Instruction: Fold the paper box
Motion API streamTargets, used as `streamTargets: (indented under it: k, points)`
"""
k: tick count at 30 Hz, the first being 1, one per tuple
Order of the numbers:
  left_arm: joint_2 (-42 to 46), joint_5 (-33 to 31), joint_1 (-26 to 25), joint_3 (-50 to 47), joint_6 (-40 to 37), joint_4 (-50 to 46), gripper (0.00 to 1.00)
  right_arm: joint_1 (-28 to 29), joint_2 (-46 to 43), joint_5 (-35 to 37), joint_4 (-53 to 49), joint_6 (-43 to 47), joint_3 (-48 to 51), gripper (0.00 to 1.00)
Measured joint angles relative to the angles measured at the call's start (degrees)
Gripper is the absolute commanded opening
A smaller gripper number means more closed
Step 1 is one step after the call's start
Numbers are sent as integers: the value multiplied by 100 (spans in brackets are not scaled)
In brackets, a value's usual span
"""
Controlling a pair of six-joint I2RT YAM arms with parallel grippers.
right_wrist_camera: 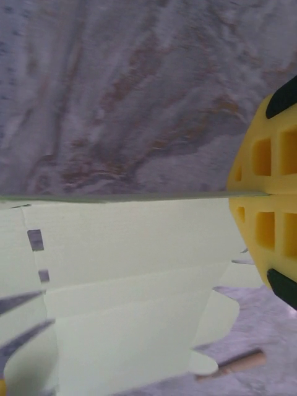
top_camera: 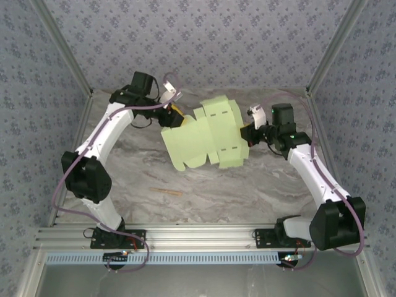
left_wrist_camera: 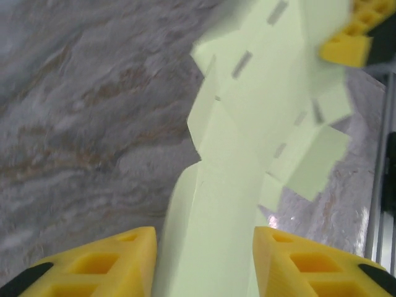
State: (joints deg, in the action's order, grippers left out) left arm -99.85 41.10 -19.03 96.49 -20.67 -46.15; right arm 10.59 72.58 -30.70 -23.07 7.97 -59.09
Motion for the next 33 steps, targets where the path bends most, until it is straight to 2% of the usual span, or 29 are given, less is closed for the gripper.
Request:
streamTargets:
  k: [7, 14, 19, 22, 33]
  points:
    - [151, -1012, 98, -870, 1097, 1023, 54, 31, 619, 251, -1550, 146, -374, 0]
    - [278, -1670, -337, -1528, 1838, 1965, 53, 299, 1762, 1541, -2435, 531, -1495, 0]
    - [278, -1784, -581, -2481, 2645, 2951, 53, 815, 2354, 2830, -2557, 1093, -1939, 1]
    - [278, -1805, -575, -3021, 3084, 3416, 53, 1071, 2638, 3268, -2520, 1547, -1991, 2]
    - [431, -1978, -577, -4111, 3777, 4308, 54, 1482, 3355, 3698, -1847, 3086, -1996, 6]
